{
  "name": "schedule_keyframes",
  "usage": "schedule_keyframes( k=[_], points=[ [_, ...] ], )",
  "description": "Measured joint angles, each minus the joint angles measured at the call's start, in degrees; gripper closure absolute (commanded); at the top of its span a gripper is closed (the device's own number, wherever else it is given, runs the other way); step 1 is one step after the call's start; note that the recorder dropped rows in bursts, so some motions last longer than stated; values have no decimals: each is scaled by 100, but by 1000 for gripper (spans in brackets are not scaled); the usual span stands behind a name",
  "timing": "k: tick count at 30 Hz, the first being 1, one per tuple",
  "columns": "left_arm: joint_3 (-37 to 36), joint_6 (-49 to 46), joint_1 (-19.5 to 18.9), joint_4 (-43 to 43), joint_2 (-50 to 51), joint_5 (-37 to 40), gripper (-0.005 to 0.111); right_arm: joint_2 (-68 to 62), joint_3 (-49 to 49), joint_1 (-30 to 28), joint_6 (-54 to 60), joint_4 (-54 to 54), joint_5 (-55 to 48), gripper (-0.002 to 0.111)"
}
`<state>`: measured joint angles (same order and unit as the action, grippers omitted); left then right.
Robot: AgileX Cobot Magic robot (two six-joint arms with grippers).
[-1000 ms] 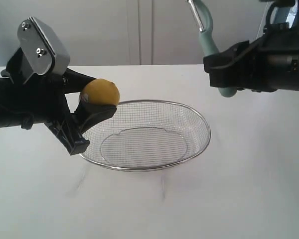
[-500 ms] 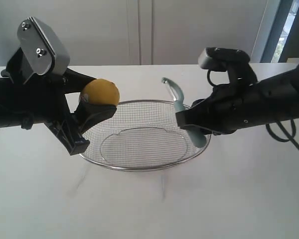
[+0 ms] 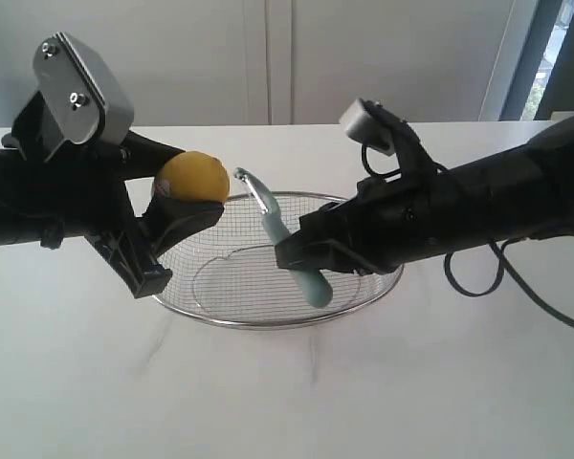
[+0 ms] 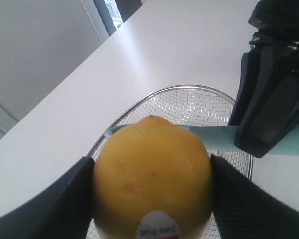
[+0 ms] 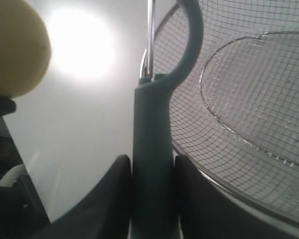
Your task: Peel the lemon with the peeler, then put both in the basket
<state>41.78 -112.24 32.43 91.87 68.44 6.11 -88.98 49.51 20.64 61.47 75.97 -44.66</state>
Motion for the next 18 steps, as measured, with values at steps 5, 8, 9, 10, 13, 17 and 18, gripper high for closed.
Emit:
schedule_keyframes(
  k=[5, 8, 9, 10, 13, 17, 18],
  points=[
    [0, 0, 0, 0, 0, 0, 107, -49, 0, 36, 158, 301, -194, 108],
    [0, 0, 0, 0, 0, 0, 107, -49, 0, 161, 193, 365, -207, 108],
    [0, 0, 0, 0, 0, 0, 107, -49, 0, 218, 193, 378, -207, 108],
    [0, 0, 0, 0, 0, 11, 107, -49, 0, 272, 204, 403, -197, 108],
    [0, 0, 0, 0, 0, 11, 107, -49, 0, 382, 204, 464, -197, 108],
    [0, 0, 0, 0, 0, 21, 107, -49, 0, 392, 204, 487, -144, 108],
    [0, 0, 0, 0, 0, 21, 107, -49, 0, 392, 204, 487, -144, 108]
  ],
)
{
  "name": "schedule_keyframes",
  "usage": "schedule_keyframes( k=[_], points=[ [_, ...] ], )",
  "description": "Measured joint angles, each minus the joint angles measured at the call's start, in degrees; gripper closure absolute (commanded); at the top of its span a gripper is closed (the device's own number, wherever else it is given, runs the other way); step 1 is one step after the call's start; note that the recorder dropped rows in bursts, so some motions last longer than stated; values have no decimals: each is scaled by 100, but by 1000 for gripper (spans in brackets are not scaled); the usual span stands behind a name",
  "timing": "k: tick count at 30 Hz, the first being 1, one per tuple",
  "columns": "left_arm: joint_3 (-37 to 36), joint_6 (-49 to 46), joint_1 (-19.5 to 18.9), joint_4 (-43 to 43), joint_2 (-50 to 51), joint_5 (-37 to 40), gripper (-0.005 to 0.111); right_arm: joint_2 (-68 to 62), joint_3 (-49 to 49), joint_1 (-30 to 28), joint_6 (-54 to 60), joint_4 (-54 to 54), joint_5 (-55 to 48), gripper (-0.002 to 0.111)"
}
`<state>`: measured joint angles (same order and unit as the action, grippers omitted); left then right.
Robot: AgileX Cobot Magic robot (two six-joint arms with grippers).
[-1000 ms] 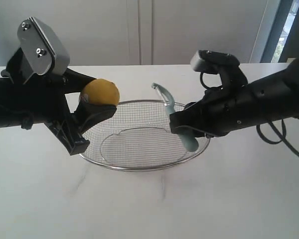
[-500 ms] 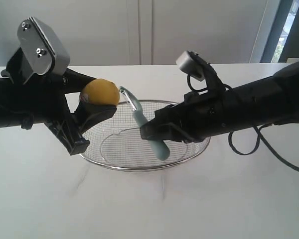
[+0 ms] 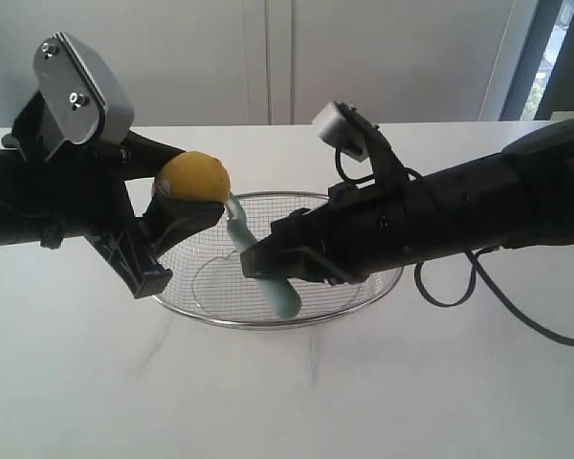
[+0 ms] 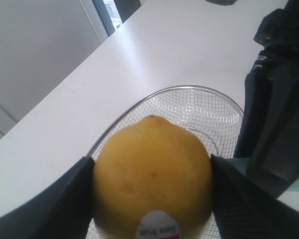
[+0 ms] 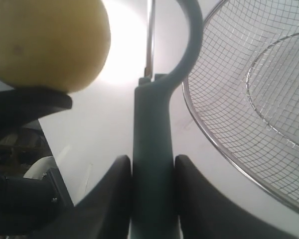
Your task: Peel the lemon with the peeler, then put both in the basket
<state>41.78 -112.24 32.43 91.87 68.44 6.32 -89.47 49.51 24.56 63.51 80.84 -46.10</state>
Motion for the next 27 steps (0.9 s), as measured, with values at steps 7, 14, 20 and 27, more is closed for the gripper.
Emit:
schedule_keyframes(
  k=[7, 14, 20, 27],
  points=[
    [0, 0, 0, 0, 0, 0, 107, 0, 0, 0, 0, 121, -95, 108],
    [0, 0, 0, 0, 0, 0, 107, 116, 0, 0, 0, 121, -20, 108],
    [0, 0, 0, 0, 0, 0, 107, 207, 0, 0, 0, 121, 22, 108],
    [0, 0, 0, 0, 0, 0, 107, 252, 8, 0, 0, 121, 32, 108]
  ],
)
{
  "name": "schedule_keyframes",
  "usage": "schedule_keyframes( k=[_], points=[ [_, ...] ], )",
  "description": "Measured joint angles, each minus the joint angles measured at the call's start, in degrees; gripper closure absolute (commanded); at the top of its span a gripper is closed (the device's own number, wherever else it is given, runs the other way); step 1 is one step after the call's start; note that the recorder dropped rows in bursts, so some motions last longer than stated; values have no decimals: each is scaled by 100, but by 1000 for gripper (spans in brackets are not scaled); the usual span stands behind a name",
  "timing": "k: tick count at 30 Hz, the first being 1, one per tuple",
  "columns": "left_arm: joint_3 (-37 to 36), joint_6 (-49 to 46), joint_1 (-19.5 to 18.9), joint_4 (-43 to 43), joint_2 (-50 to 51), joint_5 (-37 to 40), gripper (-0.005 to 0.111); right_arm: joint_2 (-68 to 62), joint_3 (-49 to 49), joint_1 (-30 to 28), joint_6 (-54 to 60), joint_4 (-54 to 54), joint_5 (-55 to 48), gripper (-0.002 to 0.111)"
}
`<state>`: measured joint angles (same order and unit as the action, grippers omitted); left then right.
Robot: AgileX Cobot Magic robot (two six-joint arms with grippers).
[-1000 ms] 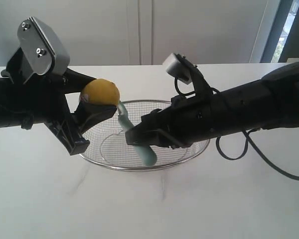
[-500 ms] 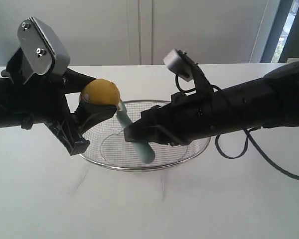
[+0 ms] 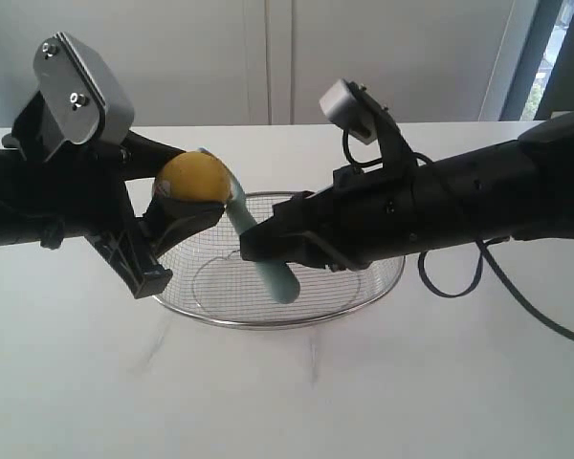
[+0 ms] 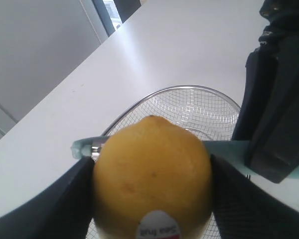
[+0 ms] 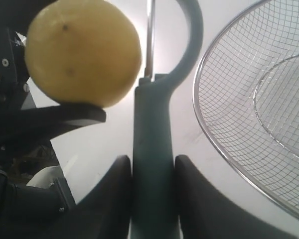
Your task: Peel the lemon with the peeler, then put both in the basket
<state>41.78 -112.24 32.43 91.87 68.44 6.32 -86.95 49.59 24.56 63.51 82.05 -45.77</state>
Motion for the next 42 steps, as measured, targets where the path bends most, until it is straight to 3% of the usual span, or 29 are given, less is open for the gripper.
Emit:
schedule_keyframes(
  k=[22, 31, 36, 42],
  points=[
    [0, 0, 0, 0, 0, 0, 107, 791, 0, 0, 0, -109, 234, 108],
    [0, 0, 0, 0, 0, 0, 107, 1627, 13, -458, 0, -383, 310, 108],
    [0, 0, 0, 0, 0, 0, 107, 2007, 13, -627, -244, -1381, 940, 108],
    [0, 0, 0, 0, 0, 0, 107, 1902, -9, -627, -1797, -3483, 1918, 108]
  ],
)
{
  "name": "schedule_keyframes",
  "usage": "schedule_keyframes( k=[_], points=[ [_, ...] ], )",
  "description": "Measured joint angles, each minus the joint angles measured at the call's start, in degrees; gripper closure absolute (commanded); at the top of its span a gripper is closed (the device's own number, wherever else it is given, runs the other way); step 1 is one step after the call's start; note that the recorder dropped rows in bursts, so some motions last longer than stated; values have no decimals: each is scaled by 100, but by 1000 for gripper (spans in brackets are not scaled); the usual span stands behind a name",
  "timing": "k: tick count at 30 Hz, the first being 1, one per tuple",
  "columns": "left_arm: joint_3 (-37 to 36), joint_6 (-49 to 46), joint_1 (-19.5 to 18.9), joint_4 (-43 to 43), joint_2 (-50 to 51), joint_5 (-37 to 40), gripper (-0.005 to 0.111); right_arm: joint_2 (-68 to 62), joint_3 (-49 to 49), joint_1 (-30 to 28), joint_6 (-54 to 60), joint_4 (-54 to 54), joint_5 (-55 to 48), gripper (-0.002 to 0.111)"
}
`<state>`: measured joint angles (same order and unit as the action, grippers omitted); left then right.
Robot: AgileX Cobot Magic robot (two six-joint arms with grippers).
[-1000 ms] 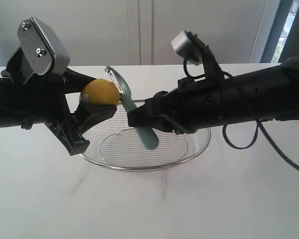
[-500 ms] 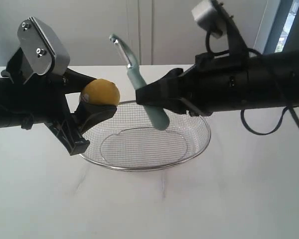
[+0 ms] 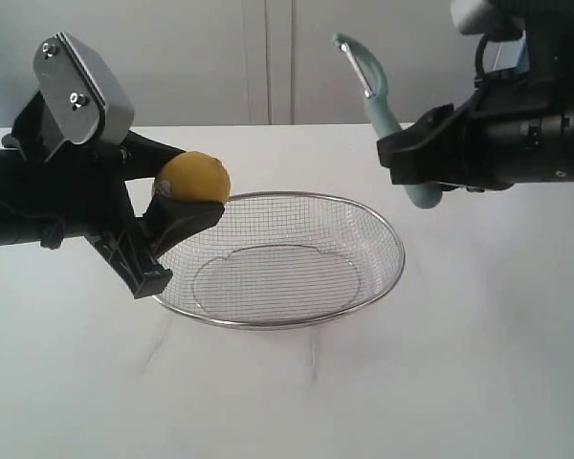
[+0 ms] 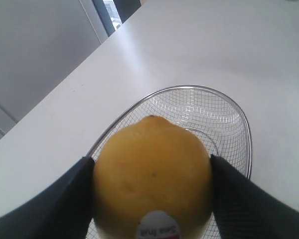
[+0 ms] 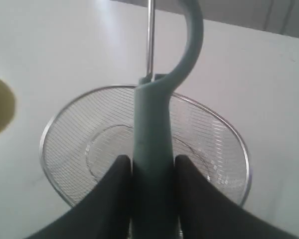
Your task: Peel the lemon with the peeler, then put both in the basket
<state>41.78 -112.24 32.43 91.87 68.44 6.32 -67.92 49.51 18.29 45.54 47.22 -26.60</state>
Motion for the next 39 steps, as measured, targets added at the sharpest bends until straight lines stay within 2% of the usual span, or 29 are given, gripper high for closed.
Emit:
schedule_keyframes(
  k=[3, 9, 24, 30, 35, 39],
  points=[
    [0, 0, 0, 0, 0, 0, 107, -315, 0, 0, -403, -444, 61, 108],
    [0, 0, 0, 0, 0, 0, 107, -1123, 0, 15, -550, -572, -9, 108],
    [0, 0, 0, 0, 0, 0, 107, -1686, 73, 1109, -558, -204, -180, 108],
    [0, 0, 0, 0, 0, 0, 107, -1686, 73, 1244, -140, 551, -392, 108],
    [0, 0, 0, 0, 0, 0, 107, -1686, 73, 1254, 838, 1929, -1019, 108],
    [0, 0, 0, 0, 0, 0, 107, -1686, 73, 1254, 984, 2178, -1069, 108]
  ],
)
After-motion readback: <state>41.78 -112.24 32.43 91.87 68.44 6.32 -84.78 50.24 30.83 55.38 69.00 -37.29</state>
